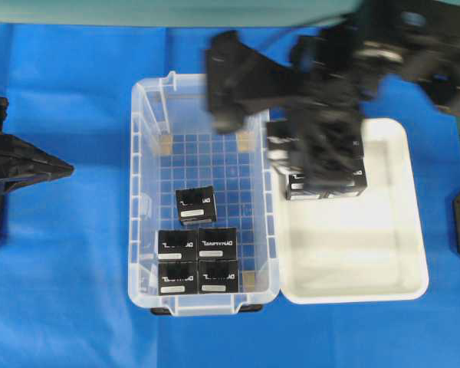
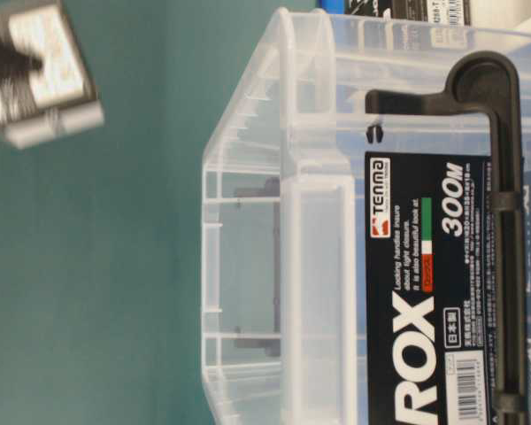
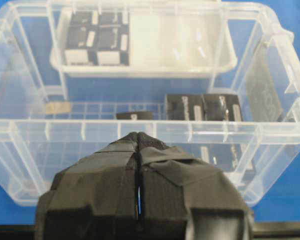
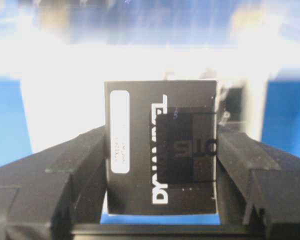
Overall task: Pick the box from inside the plastic case
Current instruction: 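Lift the black box out of the case and carry it right, then lower the held box into the white tray below the others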
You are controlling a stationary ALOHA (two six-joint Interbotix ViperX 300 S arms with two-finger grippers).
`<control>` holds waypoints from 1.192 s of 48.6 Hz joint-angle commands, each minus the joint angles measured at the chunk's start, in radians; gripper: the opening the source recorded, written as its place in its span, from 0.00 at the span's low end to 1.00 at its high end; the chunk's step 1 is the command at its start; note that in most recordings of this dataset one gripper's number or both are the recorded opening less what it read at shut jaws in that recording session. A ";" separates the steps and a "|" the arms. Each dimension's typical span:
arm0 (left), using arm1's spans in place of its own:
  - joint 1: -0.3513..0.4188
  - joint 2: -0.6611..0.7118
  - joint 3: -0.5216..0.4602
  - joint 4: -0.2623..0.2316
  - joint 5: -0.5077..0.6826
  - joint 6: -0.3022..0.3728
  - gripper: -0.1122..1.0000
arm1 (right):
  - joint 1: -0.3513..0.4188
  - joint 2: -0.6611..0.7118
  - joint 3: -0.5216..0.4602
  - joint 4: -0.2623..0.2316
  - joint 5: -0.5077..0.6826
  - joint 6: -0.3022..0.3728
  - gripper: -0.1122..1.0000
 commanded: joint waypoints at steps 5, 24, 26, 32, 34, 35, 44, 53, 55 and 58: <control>0.002 0.003 -0.028 0.002 0.000 0.000 0.04 | 0.014 -0.187 0.299 0.002 -0.156 0.034 0.66; 0.002 0.002 -0.028 0.003 0.006 -0.025 0.04 | 0.081 -0.304 0.825 0.002 -0.746 0.034 0.66; 0.002 0.002 -0.028 0.003 0.006 -0.025 0.04 | 0.091 -0.285 0.851 0.002 -0.795 0.035 0.66; 0.002 0.000 -0.029 0.002 0.006 -0.025 0.04 | 0.109 -0.230 0.879 0.002 -0.885 0.034 0.65; 0.002 0.000 -0.029 0.002 0.006 -0.025 0.04 | 0.112 -0.209 0.879 0.002 -0.902 0.032 0.66; 0.002 0.000 -0.029 0.002 0.006 -0.025 0.04 | 0.114 -0.198 0.879 0.002 -0.910 0.031 0.66; 0.002 -0.002 -0.031 0.002 0.006 -0.025 0.04 | 0.126 -0.107 0.864 0.002 -0.985 0.031 0.66; 0.002 0.000 -0.031 0.002 0.006 -0.025 0.04 | 0.129 -0.064 0.867 0.002 -1.057 0.032 0.66; 0.002 -0.002 -0.031 0.003 0.006 -0.025 0.04 | 0.129 -0.058 0.868 0.002 -1.068 0.032 0.66; 0.002 0.000 -0.031 0.003 0.006 -0.025 0.04 | 0.127 -0.052 0.873 0.002 -1.071 0.038 0.66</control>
